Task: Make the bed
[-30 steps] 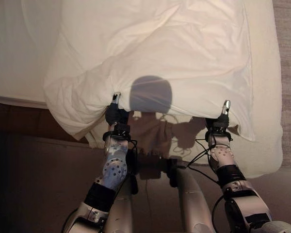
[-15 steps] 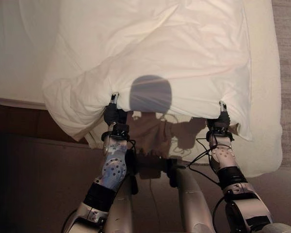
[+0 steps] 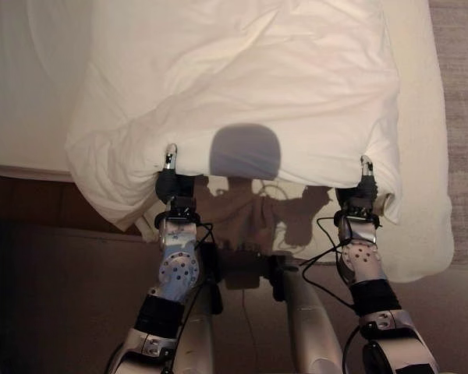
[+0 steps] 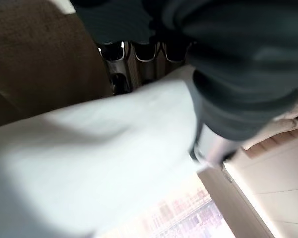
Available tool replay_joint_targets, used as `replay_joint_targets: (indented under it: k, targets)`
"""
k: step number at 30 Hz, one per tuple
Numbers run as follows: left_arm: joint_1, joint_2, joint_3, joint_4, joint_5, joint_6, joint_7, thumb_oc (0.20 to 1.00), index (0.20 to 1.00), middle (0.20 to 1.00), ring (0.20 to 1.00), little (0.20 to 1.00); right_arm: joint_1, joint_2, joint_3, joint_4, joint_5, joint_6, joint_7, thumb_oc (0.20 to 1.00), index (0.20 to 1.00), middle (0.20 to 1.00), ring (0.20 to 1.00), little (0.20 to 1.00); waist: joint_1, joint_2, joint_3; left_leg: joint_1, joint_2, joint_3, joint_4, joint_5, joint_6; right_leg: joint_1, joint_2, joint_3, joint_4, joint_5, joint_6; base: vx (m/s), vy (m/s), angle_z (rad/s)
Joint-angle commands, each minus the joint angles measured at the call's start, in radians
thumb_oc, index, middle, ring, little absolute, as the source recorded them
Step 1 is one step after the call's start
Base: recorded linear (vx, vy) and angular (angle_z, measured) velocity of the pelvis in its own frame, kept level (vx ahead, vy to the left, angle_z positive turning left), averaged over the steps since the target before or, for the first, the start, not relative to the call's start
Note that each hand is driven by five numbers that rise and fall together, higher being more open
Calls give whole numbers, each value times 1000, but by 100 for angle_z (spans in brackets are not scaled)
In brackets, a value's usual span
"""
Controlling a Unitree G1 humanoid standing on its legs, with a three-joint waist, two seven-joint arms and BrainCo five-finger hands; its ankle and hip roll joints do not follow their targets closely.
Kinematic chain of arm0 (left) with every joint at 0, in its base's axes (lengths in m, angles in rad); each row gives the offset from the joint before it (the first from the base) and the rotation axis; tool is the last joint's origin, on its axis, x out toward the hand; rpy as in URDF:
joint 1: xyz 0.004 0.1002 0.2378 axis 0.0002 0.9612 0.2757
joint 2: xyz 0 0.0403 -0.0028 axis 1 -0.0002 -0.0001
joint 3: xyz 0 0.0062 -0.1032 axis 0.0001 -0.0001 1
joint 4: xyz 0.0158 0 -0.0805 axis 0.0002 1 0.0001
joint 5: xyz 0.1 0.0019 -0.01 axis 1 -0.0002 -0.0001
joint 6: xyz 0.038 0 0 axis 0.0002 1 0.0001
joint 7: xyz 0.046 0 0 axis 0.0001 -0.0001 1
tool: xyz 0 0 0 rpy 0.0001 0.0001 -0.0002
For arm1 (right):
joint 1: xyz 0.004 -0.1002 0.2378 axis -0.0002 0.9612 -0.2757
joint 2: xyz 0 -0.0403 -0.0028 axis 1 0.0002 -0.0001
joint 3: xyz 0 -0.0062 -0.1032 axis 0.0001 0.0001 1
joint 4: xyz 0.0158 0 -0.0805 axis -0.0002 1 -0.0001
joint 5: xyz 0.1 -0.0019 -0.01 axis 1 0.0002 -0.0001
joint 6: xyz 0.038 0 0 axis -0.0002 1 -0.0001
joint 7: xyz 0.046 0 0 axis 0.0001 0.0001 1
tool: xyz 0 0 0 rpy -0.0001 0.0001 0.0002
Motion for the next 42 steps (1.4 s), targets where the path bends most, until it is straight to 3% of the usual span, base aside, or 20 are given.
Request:
replay_joint_targets:
  k: [1,17,21,27,28,29,30,31,36,40,42]
  targets:
    - [21,66,255,9,-38,-207,4,1000,1000,1000,1000,1000,130,-63,-147,-49,2,-142,41,200,200,200,200,200,-27,17,-125,-34,-17,-1,19,-43,12,-3,16,21,-169,100,109,0,0,0]
    - [-22,89,310,181,-68,-205,88,1000,1000,1000,1000,1000,143,-63,-143,-54,-4,-138,25,200,200,200,200,200,-40,15,-130,-37,-7,5,32,-48,8,-11,23,29,-151,96,106,0,0,0]
    - [-26,116,312,238,-44,-163,153,1000,1000,1000,1000,1000,139,-74,-145,-48,-4,-127,12,200,200,200,200,200,-43,23,-126,-33,-6,8,28,-45,7,-5,24,30,-155,95,106,0,0,0]
    - [-61,135,336,282,-13,-156,249,1000,1000,1000,1000,1000,127,-84,-138,-51,-12,-124,-17,200,200,200,200,200,-47,33,-120,-17,-4,16,16,-36,1,9,27,32,-165,96,106,1,-3,-1]
    - [-69,132,342,287,-10,-161,258,583,583,583,583,583,131,-84,-134,-58,-18,-123,-22,200,200,200,200,200,-47,37,-120,-10,-4,18,5,-29,-3,15,29,35,-172,96,105,5,-25,-5]
    - [-72,129,341,288,-8,-159,256,470,470,470,470,470,134,-86,-132,-58,-24,-123,-25,200,200,200,200,200,-48,38,-121,-5,-4,18,-2,-25,-6,18,30,34,-174,96,105,5,-41,-4]
    - [-75,124,337,287,-8,-157,252,260,260,260,260,260,138,-84,-130,-60,-27,-124,-27,200,200,200,200,200,-49,40,-122,1,-4,18,-10,-19,-9,24,32,35,-178,95,104,4,-63,-2]
    - [-73,115,327,279,-13,-154,232,200,200,200,200,200,147,-85,-124,-62,-38,-120,-30,200,200,200,200,200,-50,42,-123,17,-4,17,-26,-11,-13,38,39,36,-183,89,101,4,-53,-2]
    - [-61,103,300,276,-49,-145,142,200,200,200,200,200,157,-92,-115,-51,-37,-110,-13,200,200,200,200,200,-53,43,-119,51,0,14,-54,22,-33,73,48,28,-194,80,90,-16,-71,-2]
    - [-63,97,285,269,-79,-160,79,200,200,200,200,200,162,-90,-102,-28,-40,-98,6,200,200,200,200,200,-50,43,-134,114,5,3,-171,86,-55,99,69,10,-230,78,82,-18,-111,2]
    - [-63,95,284,260,-75,-165,57,200,200,200,200,200,160,-96,-99,-18,-49,-94,9,200,200,200,200,200,-44,35,-139,139,-4,-21,-189,84,-52,121,74,11,-253,76,84,-30,-89,2]
